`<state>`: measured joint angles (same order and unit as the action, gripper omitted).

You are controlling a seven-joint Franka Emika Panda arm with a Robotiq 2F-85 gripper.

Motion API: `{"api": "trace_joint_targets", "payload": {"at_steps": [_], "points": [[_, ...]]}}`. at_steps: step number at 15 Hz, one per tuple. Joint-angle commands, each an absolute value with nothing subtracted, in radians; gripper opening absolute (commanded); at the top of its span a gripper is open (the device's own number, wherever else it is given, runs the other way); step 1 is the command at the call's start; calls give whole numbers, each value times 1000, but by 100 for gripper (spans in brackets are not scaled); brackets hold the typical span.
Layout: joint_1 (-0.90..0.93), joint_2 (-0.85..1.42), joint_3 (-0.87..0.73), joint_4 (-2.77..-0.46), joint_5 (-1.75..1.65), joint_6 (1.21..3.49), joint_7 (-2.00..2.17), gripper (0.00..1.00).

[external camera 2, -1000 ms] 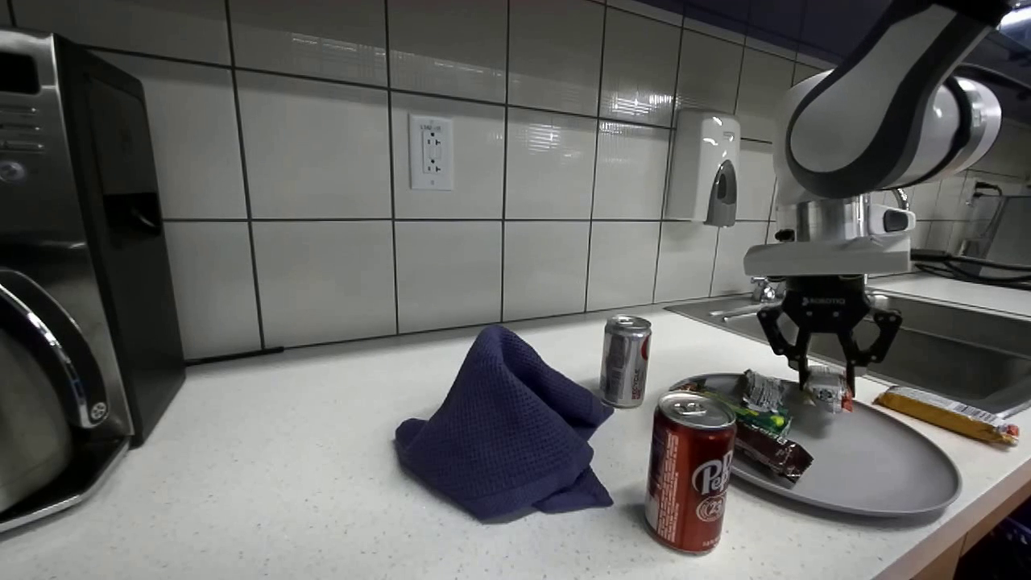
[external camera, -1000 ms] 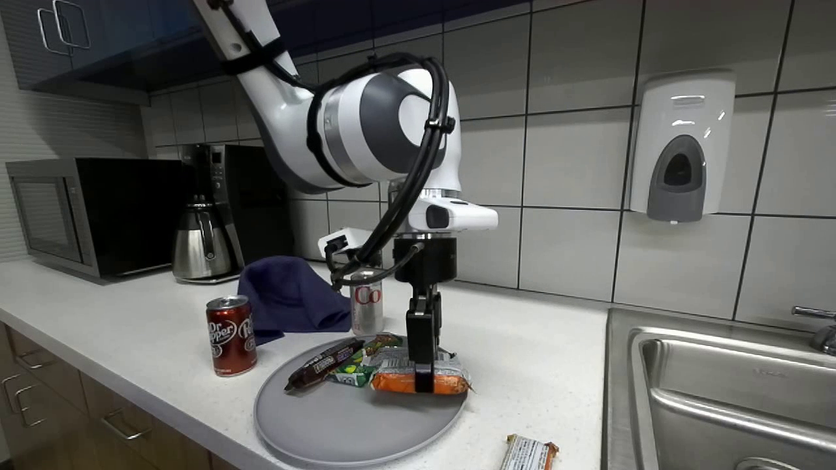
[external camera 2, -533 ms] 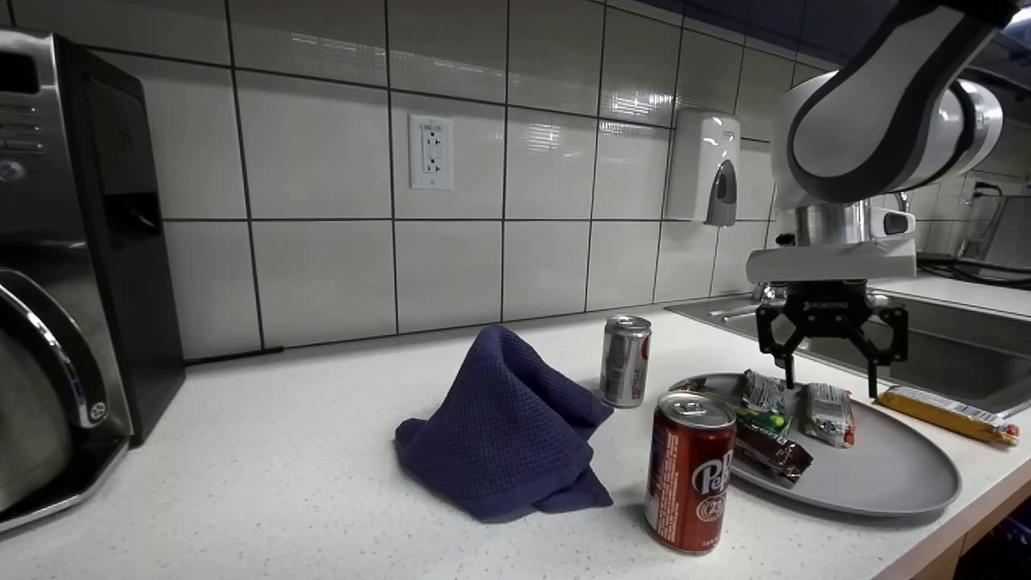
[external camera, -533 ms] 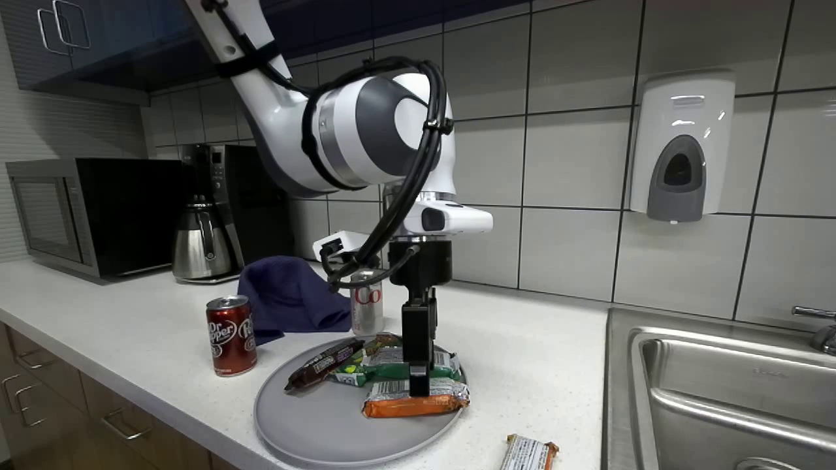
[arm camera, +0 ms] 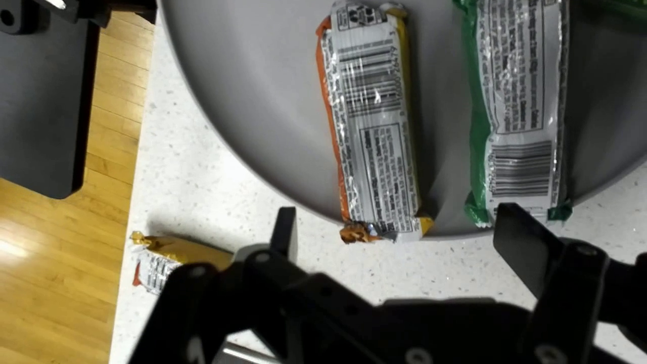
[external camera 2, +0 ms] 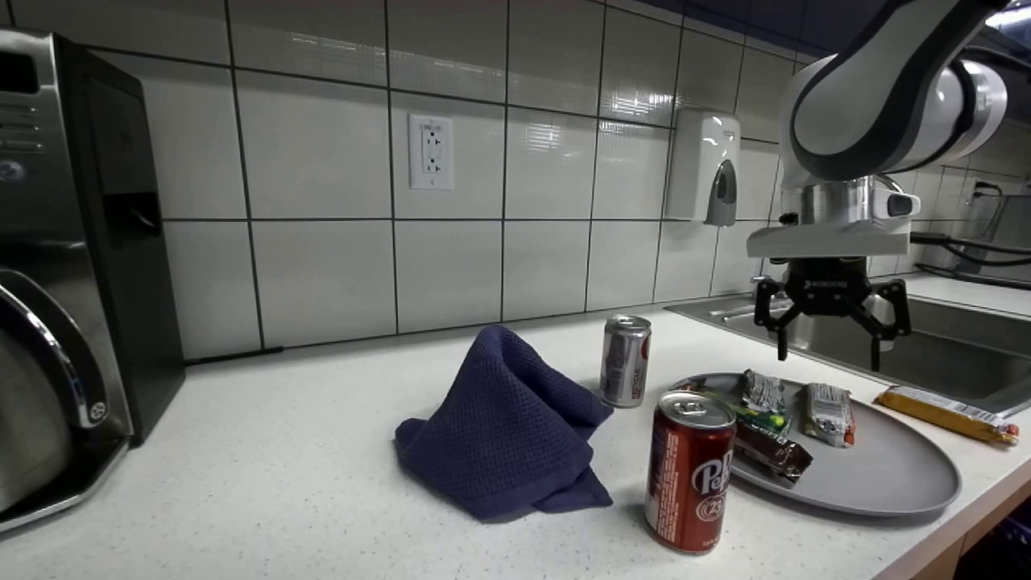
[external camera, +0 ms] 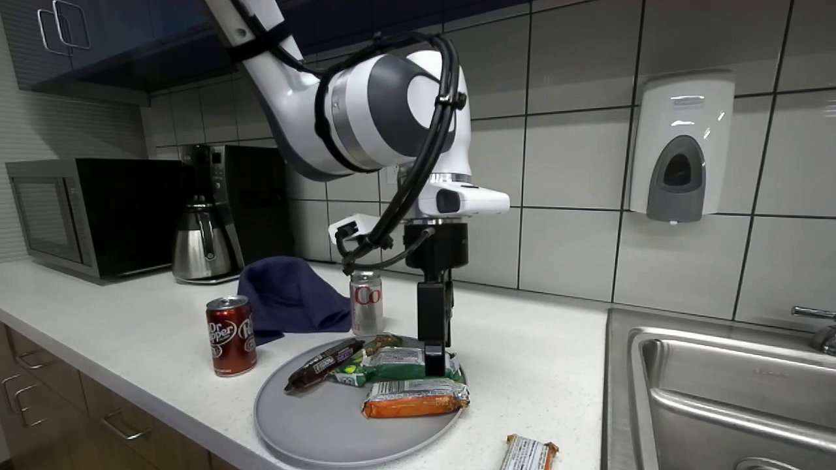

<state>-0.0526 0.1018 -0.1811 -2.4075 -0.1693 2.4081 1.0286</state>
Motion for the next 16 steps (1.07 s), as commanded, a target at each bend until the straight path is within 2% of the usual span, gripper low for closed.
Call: {"api": "trace_joint_targets", "payload": {"at_steps": [1,13,16], "points": [[-88,76,-183,-2382,-155,2351,943,100],[-178,134,-223,-2289,-82,2279,358,100],[-168,125,-228,-2318,-104,2318,406,100]]}}
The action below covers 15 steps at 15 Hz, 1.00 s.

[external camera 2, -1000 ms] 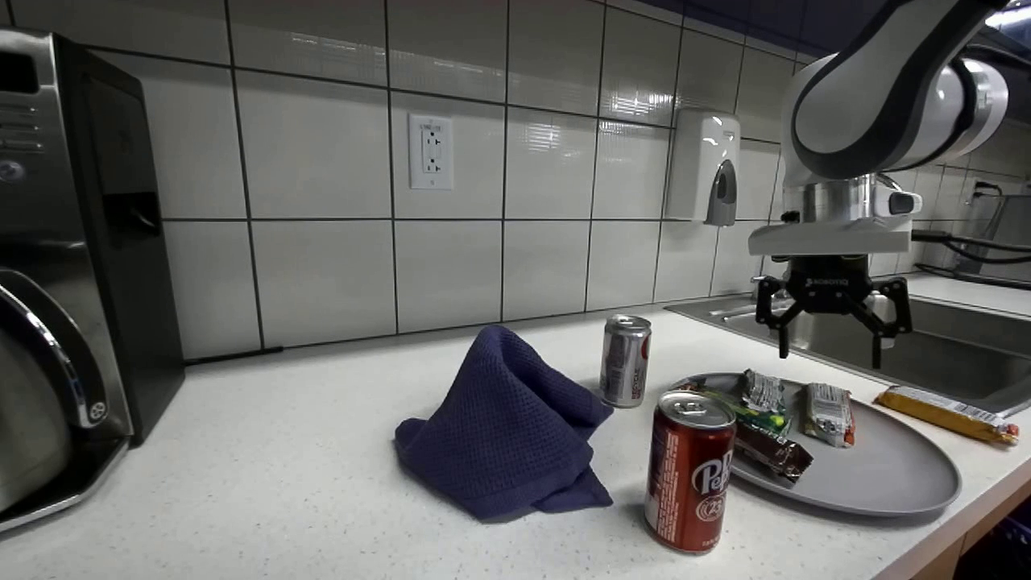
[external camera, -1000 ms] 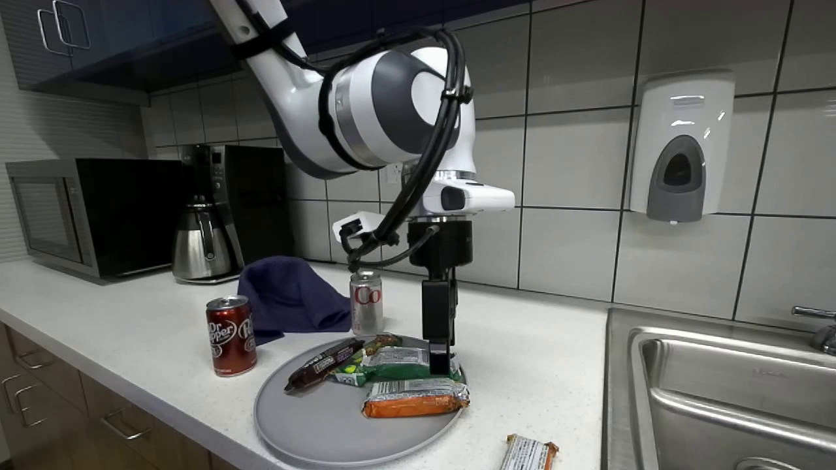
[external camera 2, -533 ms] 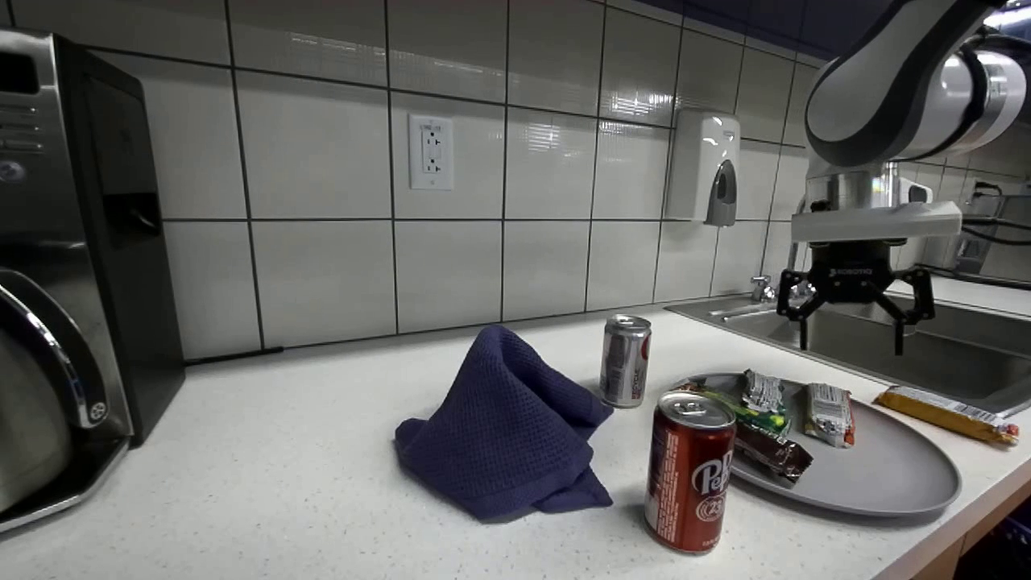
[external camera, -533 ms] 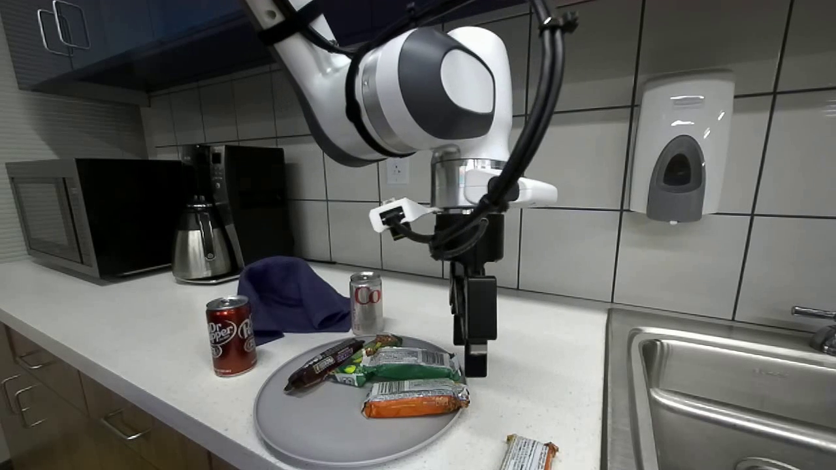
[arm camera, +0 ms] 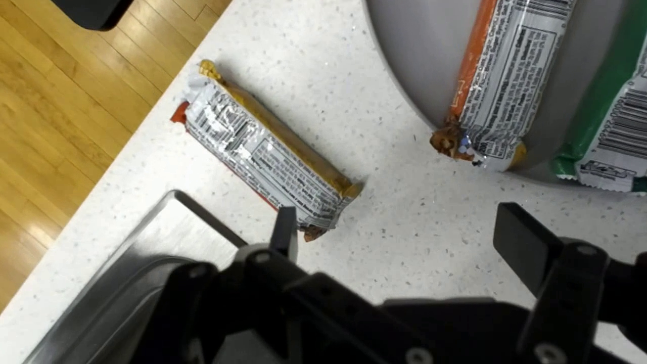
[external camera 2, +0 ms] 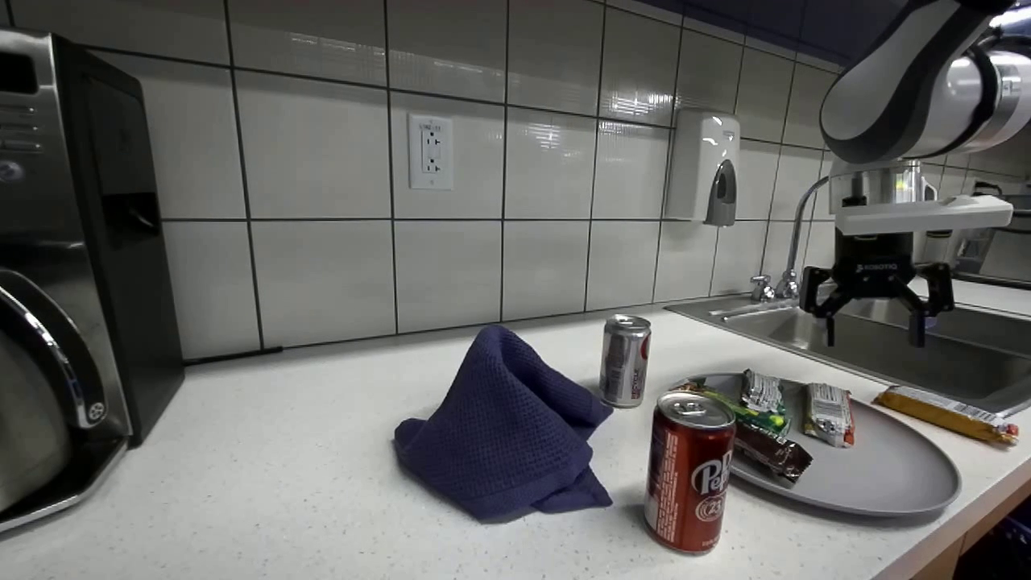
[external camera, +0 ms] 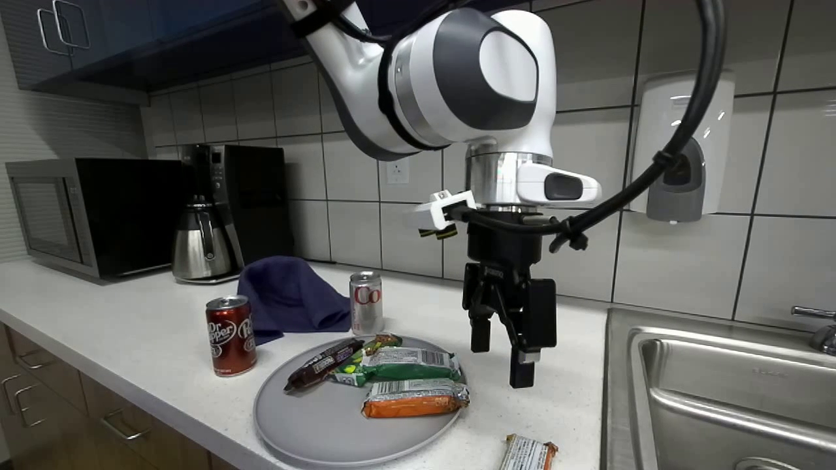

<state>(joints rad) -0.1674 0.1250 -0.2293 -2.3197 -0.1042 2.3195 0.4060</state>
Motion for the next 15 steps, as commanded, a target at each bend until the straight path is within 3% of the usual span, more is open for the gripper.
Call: {"api": "trace_joint_targets", "payload": {"at_steps": [1,15], "points": [[-168,127,-229,-2318,-104,2318,406,100],[-180,83,-231,-2376,-106,2362,246,100]]}}
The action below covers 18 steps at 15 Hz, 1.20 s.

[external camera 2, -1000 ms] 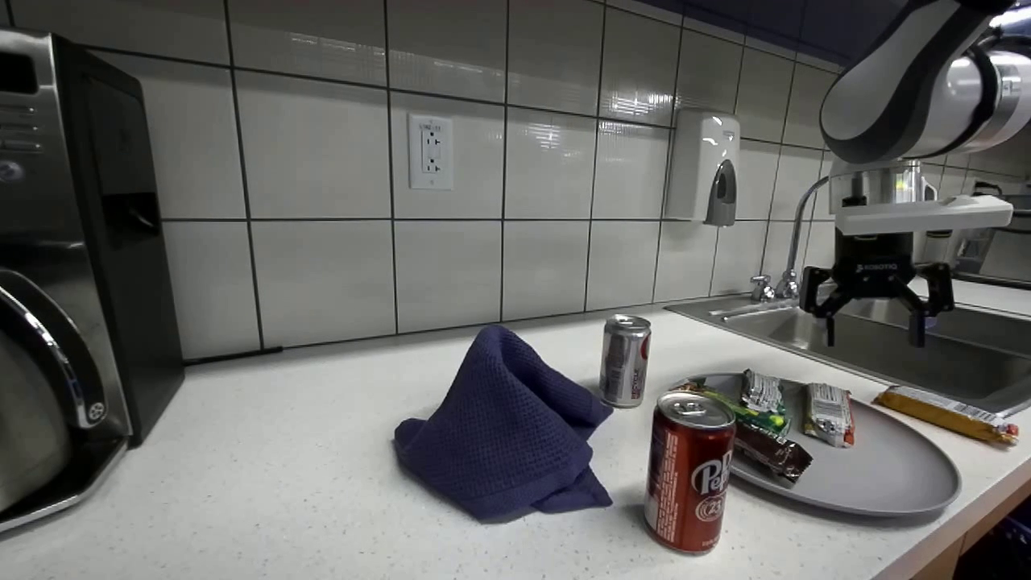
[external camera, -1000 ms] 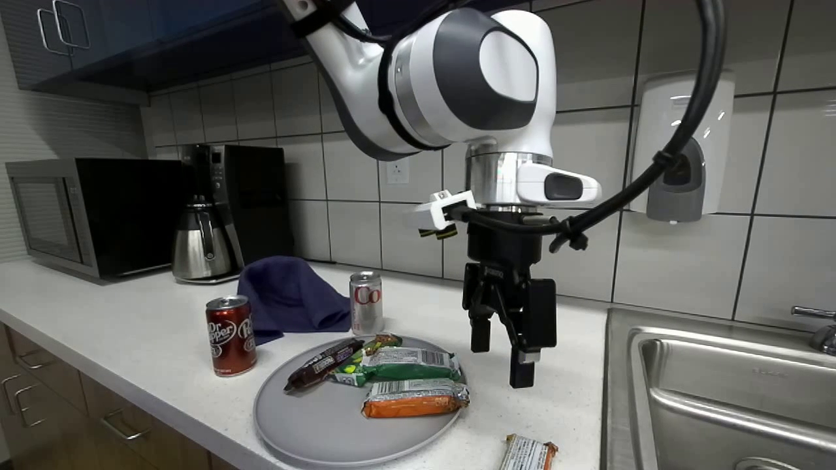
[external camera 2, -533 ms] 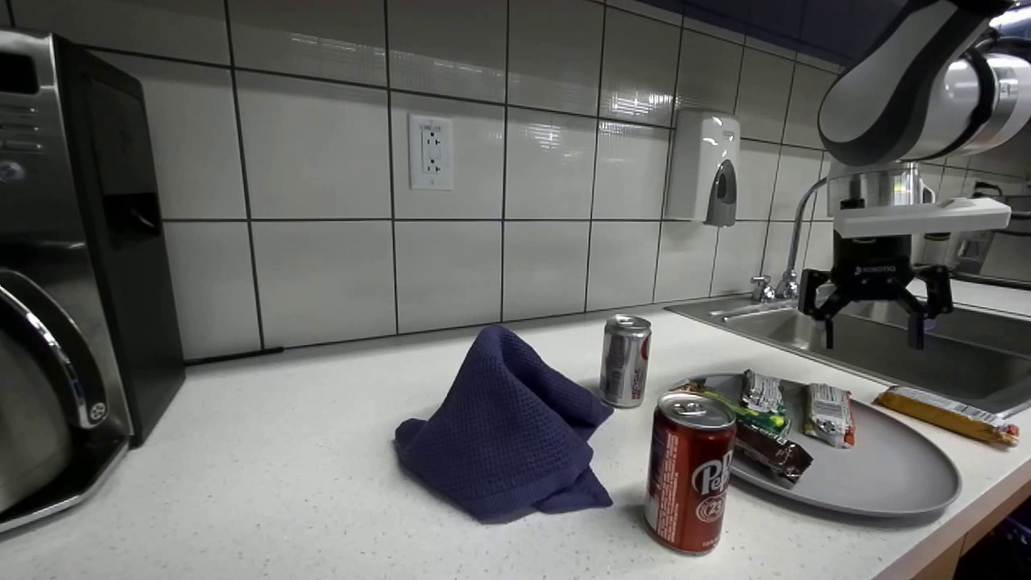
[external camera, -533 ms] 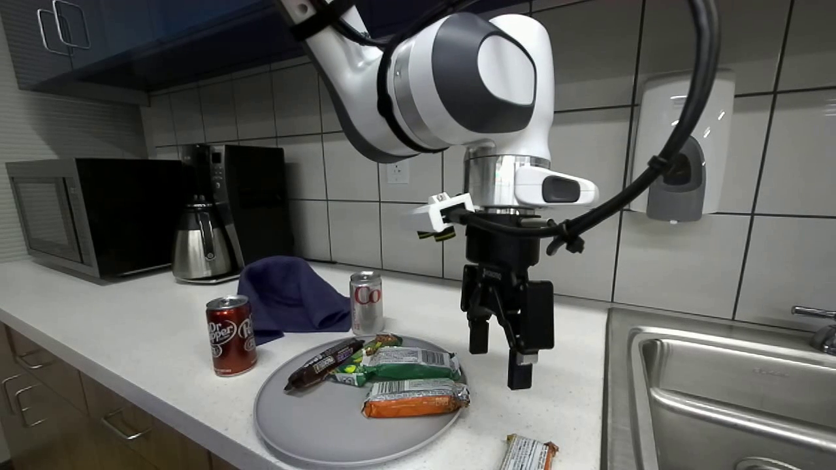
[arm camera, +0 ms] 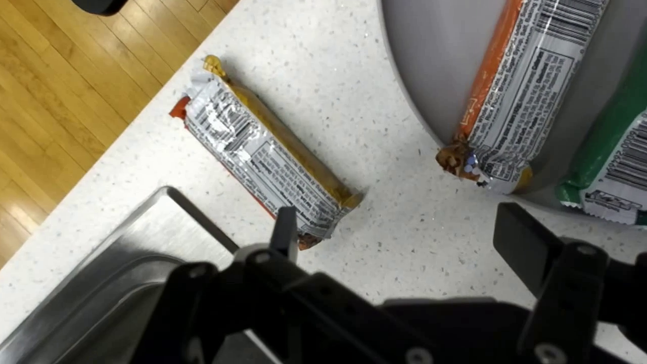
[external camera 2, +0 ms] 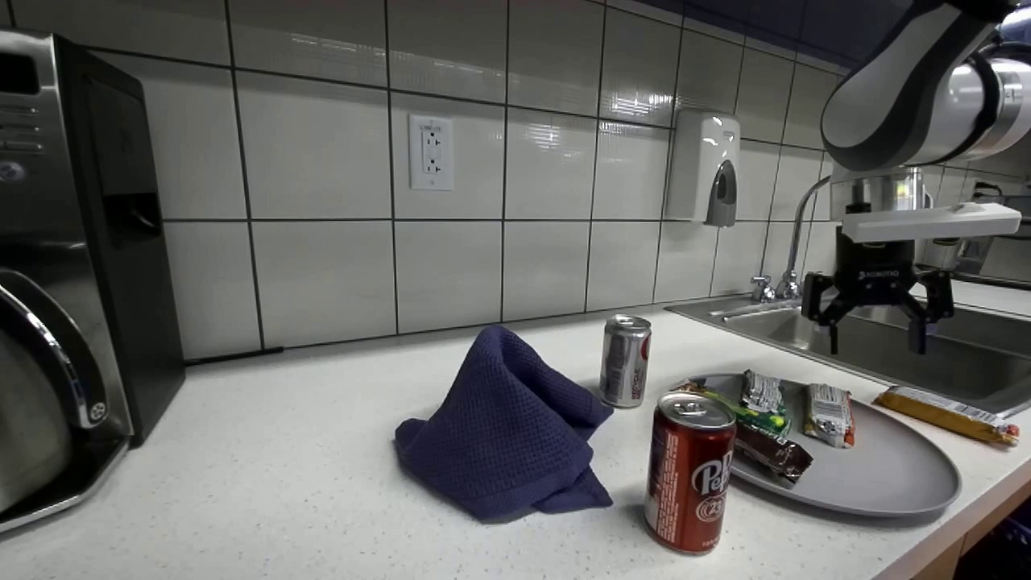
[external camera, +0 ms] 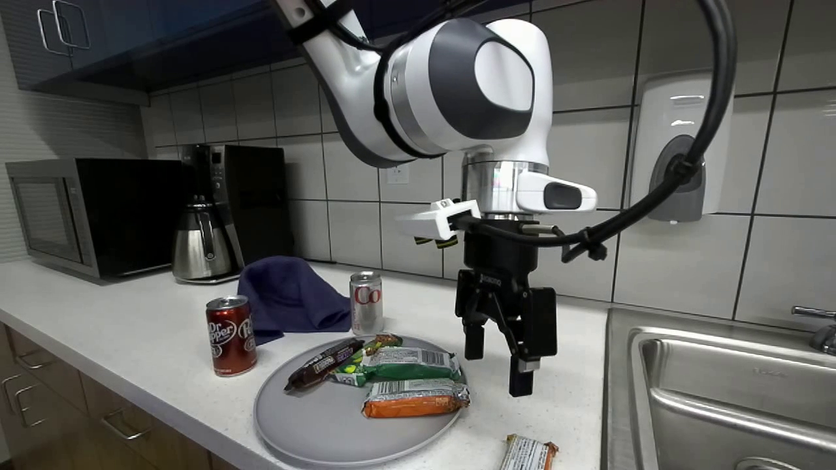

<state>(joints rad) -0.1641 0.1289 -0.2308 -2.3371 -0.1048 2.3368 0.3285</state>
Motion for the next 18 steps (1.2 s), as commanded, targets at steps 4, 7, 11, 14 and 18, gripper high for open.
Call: {"api": "trace_joint_targets", "payload": {"at_steps": [4,7,11,14,18], "points": [[-193,50,-238,-2401,-110,2375,150,100],[-207,7,-247,-2435,-128,2387,69,100],[-227,-41,-263,-2481,-146,2408,-32,100],[-241,-58,-272,-2507,-157,2421,-82,100],[-249,-39,-280,-2523,-167,2455,-99,100]]}}
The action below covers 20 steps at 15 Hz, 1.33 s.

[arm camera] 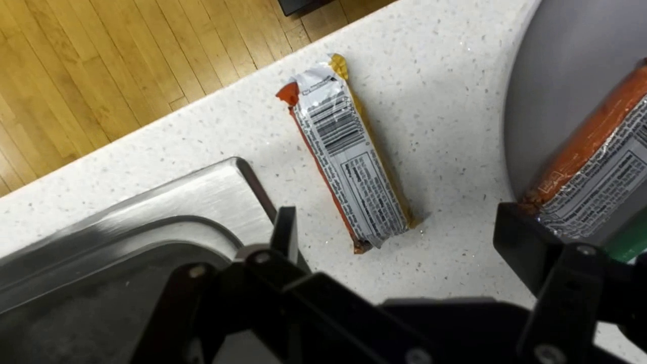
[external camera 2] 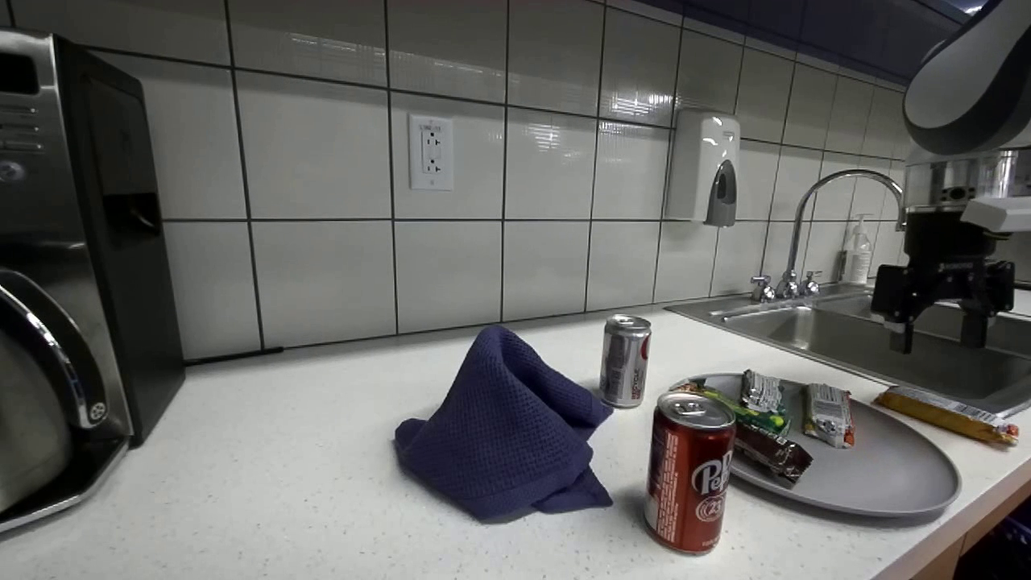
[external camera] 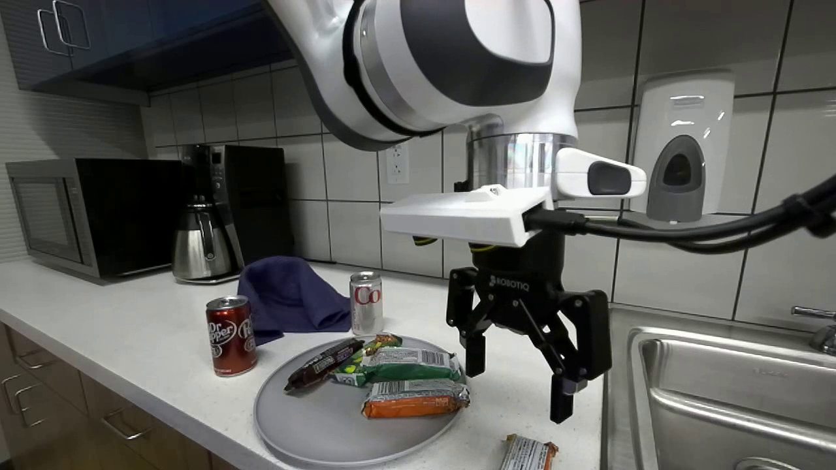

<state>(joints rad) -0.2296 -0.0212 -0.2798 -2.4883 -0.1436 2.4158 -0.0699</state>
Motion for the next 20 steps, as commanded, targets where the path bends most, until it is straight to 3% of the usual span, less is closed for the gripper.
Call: {"api": "trace_joint_targets", "payload": {"at_steps": [1,20], "points": [[-250,-32,-280,-2526,-170,2471,-94,100],[-250,108,-287,-2520,-174,2588,-84,100]]}}
